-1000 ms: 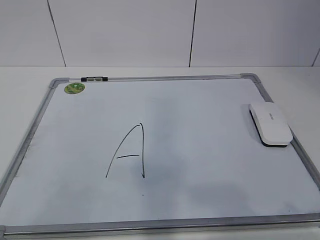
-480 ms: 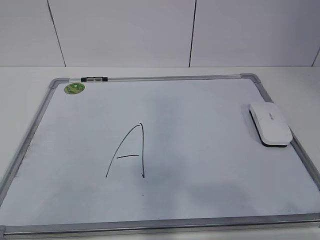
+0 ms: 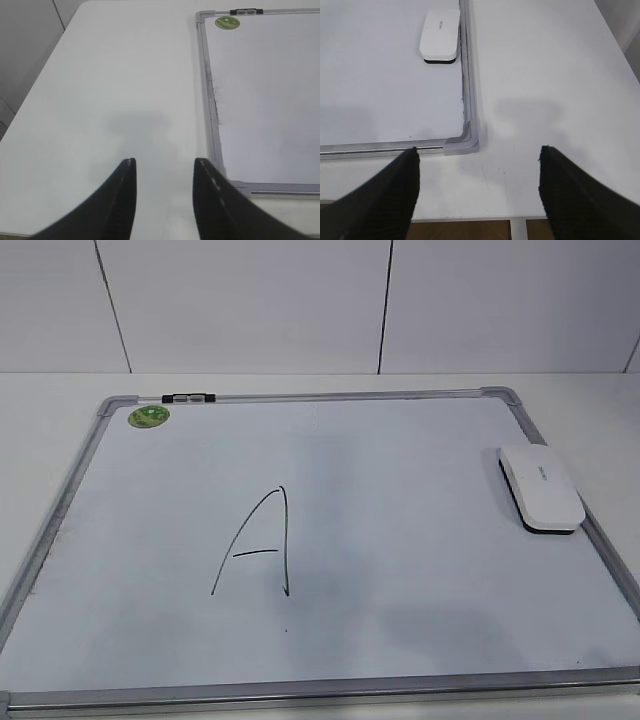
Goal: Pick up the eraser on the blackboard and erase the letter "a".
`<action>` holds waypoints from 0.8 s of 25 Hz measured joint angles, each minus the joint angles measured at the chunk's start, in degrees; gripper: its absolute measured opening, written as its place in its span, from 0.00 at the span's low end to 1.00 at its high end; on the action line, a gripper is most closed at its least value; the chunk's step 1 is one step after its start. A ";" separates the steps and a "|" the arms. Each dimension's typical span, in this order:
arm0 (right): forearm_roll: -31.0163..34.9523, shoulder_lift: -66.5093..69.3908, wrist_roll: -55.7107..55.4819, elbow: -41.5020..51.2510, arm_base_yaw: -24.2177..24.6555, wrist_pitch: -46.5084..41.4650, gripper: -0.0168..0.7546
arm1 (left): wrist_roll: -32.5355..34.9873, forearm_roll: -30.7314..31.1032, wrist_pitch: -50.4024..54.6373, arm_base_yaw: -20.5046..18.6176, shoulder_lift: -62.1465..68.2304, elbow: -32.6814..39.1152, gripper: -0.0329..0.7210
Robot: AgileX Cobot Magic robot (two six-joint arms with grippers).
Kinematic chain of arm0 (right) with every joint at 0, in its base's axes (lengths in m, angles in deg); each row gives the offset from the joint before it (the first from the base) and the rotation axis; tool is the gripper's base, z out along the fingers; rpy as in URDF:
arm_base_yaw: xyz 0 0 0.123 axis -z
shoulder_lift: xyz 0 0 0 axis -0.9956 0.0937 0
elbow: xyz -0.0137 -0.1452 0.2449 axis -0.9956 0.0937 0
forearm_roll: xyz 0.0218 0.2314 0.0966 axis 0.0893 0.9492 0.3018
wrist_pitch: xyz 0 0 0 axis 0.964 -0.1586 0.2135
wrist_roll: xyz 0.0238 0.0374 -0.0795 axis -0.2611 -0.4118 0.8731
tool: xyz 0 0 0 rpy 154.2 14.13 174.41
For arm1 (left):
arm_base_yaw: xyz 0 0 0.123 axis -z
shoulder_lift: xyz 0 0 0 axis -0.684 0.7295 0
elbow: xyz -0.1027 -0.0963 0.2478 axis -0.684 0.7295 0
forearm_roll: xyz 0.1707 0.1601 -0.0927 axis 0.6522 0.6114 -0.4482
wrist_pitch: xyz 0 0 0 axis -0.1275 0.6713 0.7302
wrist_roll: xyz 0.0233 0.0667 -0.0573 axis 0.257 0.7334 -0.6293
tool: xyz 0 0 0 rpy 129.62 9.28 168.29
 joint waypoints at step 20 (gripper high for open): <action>0.00 0.00 0.00 0.00 0.22 0.00 0.77 | 0.00 0.00 0.00 -1.62 0.00 0.00 0.38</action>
